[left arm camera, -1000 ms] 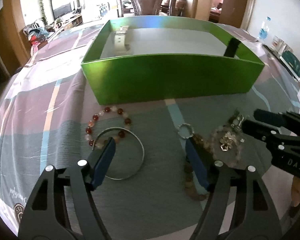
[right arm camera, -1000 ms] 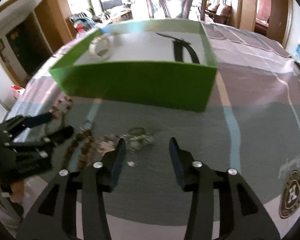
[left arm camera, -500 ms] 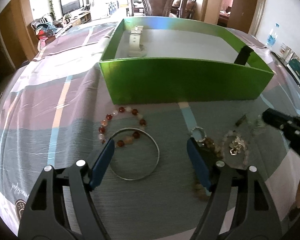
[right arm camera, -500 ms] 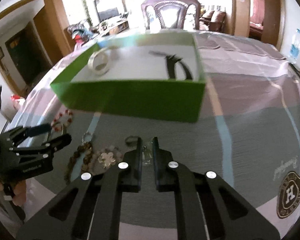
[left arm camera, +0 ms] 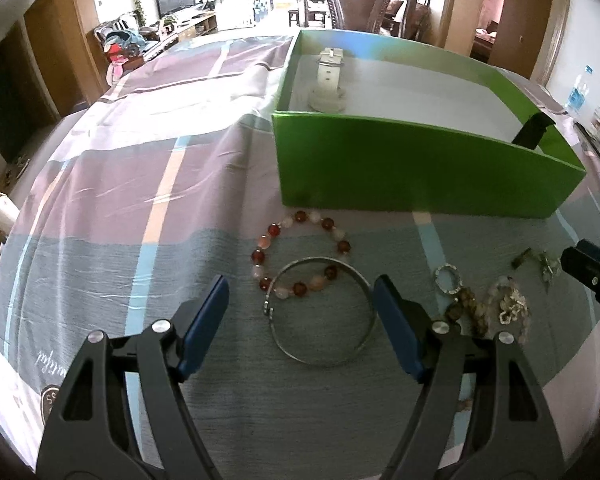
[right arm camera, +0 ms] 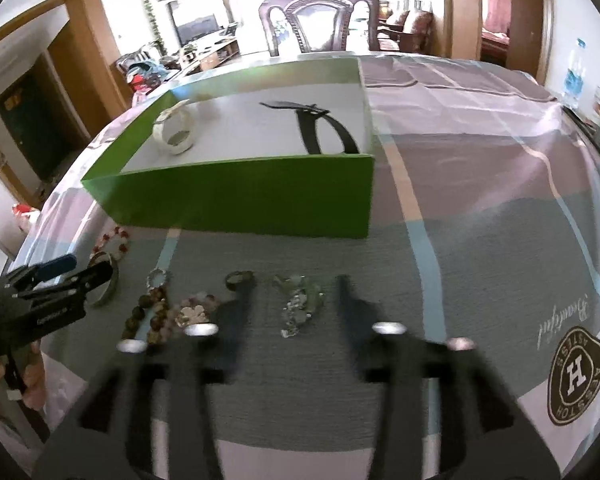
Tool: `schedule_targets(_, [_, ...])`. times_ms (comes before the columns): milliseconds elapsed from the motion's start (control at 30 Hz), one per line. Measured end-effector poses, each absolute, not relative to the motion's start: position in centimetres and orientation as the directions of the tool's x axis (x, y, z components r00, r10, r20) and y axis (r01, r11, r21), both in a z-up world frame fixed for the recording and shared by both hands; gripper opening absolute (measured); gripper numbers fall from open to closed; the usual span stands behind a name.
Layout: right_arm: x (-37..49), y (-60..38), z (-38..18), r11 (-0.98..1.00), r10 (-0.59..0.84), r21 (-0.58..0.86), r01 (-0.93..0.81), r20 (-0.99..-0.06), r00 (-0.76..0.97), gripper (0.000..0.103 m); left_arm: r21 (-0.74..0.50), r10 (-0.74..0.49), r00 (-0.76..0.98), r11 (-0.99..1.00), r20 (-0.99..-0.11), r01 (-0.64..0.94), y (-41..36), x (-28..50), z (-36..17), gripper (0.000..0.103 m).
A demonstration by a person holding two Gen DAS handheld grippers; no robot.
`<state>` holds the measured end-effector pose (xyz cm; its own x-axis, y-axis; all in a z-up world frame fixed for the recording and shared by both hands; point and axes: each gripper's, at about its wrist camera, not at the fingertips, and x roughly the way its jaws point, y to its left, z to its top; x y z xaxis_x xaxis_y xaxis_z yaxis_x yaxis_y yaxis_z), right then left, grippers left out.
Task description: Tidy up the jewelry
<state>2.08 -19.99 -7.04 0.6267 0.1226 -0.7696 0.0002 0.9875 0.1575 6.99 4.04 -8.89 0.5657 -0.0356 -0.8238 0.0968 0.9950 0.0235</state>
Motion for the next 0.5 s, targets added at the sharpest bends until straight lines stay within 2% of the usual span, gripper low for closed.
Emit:
schedule_targets(233, [2.7, -18.5, -8.6, 0.996, 0.084, 0.081, -0.03, -0.812, 0.577, 0.059, 0.045, -0.036, 0.55, 0.99, -0.835, 0.132, 3.1, 6.7, -9.3, 0.08])
schedule_targets(500, [2.5, -18.2, -8.9, 0.998, 0.055, 0.048, -0.028, -0.79, 0.611, 0.056, 0.053, -0.024, 0.532, 0.99, -0.847, 0.131, 2.7, 6.7, -9.7, 0.08])
